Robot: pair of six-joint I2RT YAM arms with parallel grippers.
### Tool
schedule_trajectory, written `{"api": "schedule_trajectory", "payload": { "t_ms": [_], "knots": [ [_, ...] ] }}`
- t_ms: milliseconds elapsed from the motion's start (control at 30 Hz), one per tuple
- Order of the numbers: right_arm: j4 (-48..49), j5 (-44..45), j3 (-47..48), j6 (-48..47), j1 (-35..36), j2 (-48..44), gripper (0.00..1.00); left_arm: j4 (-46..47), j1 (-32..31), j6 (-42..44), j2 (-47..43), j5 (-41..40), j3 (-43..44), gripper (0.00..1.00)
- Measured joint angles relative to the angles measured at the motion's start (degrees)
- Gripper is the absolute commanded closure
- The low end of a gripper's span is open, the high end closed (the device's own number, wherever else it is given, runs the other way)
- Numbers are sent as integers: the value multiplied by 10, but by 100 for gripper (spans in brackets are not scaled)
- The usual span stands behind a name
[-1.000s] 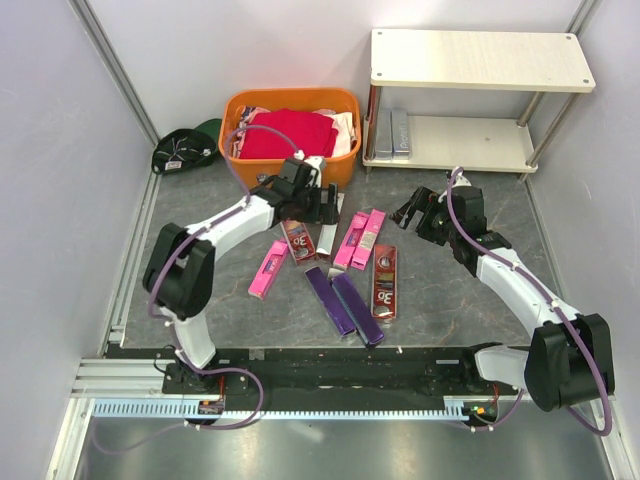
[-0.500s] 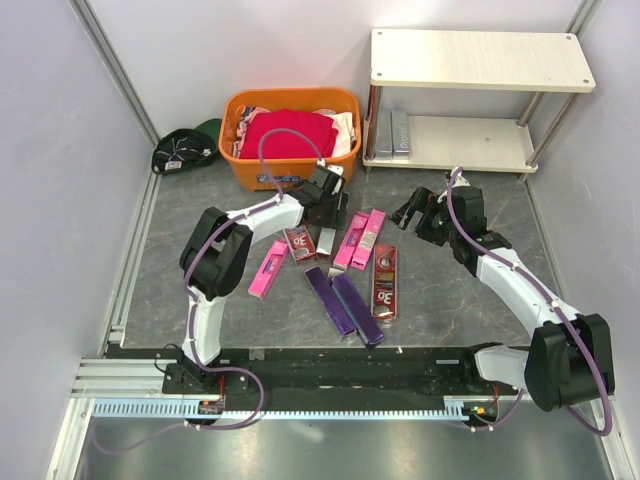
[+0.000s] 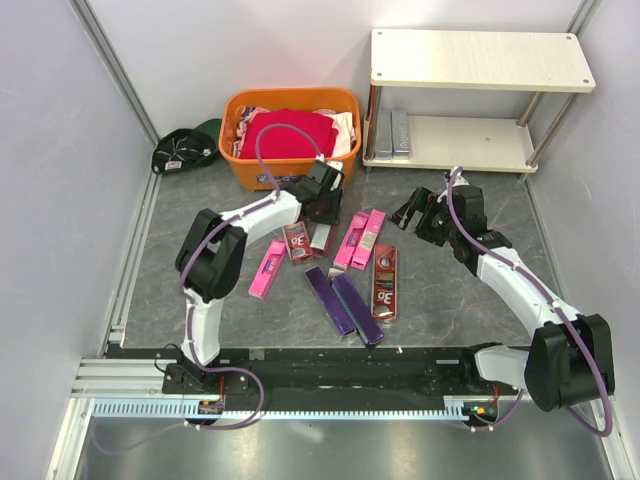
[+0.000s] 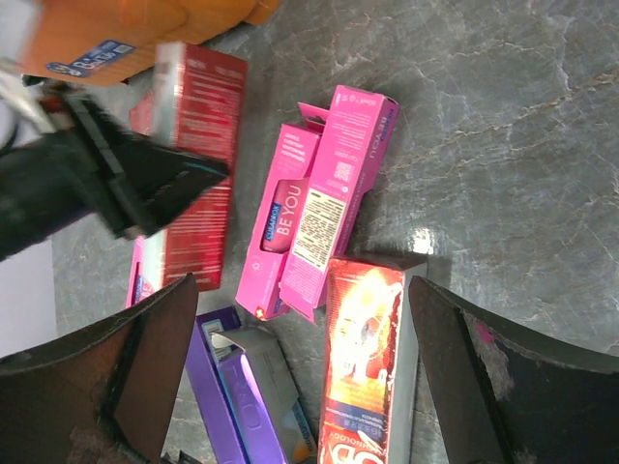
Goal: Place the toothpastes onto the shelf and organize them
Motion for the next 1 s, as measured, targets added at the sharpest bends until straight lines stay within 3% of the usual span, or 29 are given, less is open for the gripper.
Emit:
{"api": "schedule_trajectory", "payload": {
  "t_ms": [500,633,767,867,1000],
  "knots": [
    [-17,-32,83,5,0,-4,2,35,24,-34,-190,136,55,61],
    [14,-71,93,35,0,-5,2,185,78,-155,-240,212,-33,61],
    [94,-121,72,94,0,-13,2,463,148,-385,-248,278,-184,62],
    [182,-163,30,153,0,-25,2,600,164,-516,-181,311,-202,62],
    [275,-206,-6,216,6,-18,2,684,148,-604,-139,329,-202,62]
  ]
}}
